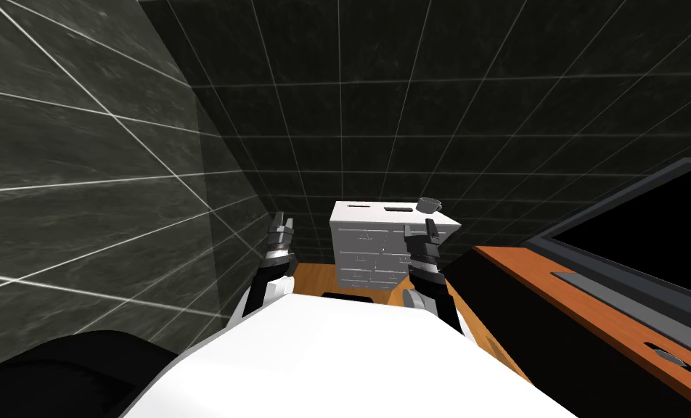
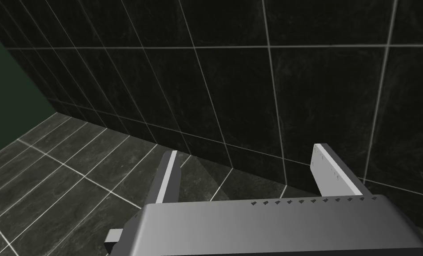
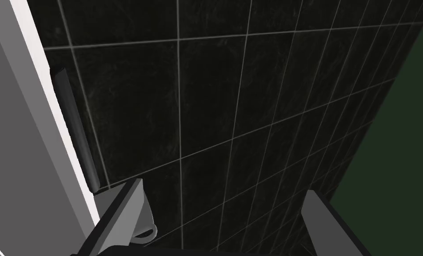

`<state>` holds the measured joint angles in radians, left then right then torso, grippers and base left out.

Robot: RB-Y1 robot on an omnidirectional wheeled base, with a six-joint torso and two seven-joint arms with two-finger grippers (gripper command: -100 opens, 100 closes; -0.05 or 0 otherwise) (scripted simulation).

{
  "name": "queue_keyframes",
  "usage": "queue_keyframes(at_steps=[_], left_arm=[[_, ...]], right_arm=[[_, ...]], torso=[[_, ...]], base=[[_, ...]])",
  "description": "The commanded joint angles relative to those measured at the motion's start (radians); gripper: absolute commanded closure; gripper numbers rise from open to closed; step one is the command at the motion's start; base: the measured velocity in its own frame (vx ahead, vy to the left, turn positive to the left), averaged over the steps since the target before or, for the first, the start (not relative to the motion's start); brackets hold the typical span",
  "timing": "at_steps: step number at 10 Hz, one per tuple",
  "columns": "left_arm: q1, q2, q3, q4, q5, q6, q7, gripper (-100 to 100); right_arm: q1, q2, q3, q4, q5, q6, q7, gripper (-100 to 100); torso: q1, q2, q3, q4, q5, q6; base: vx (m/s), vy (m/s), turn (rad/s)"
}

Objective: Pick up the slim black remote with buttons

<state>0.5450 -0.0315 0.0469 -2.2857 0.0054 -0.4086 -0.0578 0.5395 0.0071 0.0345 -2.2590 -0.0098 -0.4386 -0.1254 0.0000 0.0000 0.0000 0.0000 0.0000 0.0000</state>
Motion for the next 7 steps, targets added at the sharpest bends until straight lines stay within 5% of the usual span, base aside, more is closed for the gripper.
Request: queue_keyframes(at_steps=[1,7], left_arm=[[0.000,0.000,0.000,0.000,0.000,0.000,0.000,0],[0.000,0.000,0.000,0.000,0.000,0.000,0.000,0]], right_arm=[[-0.004,-0.036,0.010,0.006,-0.002,-0.010,0.006,-100],[-0.036,-0.200,0.069,0.049,-0.010,-0.069,0.043,-100]], torso=[[0.000,0.000,0.000,0.000,0.000,0.000],[-0.004,0.008,0.005,0.002,-0.001,0.000]], base=[[-0.054,-0.025,0.055],[-0.126,-0.055,0.105]])
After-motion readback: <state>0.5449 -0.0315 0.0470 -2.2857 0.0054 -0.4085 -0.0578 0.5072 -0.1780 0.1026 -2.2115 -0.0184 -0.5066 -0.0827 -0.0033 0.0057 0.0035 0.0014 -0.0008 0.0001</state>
